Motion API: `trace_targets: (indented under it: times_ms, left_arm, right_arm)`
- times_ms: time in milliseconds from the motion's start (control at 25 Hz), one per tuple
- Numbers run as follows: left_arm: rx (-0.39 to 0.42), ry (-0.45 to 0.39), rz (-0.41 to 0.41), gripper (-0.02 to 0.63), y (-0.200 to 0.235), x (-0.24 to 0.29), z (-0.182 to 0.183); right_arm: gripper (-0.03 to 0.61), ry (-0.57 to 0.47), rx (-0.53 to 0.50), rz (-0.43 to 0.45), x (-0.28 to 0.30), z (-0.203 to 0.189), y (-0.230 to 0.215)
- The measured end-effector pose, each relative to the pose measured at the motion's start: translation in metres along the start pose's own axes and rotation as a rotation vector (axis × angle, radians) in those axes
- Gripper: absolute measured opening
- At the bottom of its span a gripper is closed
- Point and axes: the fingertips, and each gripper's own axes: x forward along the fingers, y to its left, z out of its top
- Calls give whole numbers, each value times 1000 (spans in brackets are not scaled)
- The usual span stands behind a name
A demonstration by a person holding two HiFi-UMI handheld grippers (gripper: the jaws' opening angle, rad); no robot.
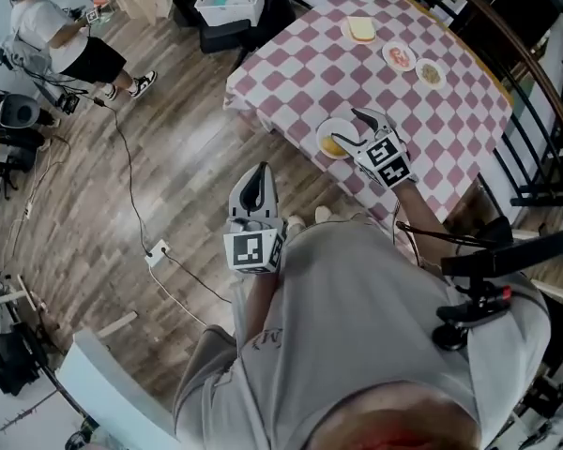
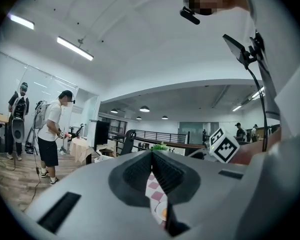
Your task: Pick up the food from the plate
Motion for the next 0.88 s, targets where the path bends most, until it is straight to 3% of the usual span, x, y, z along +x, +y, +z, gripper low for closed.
trace_targets:
  times_ms: [160, 400, 680, 880]
  left_arm:
    - [-6, 11, 44, 8, 10, -11, -3]
    - [-7, 23, 122, 8, 22, -36, -12]
    - [-14, 34, 188, 8, 24, -55, -16]
    - [-11, 45, 222, 8, 27, -65, -17]
  right_arm:
    - [293, 199, -54, 85, 42, -57, 10]
    - [293, 415, -143, 194, 92, -138, 26]
    - [299, 580, -222, 268, 129, -204, 36]
    - [304, 673, -301, 236, 156, -242, 31]
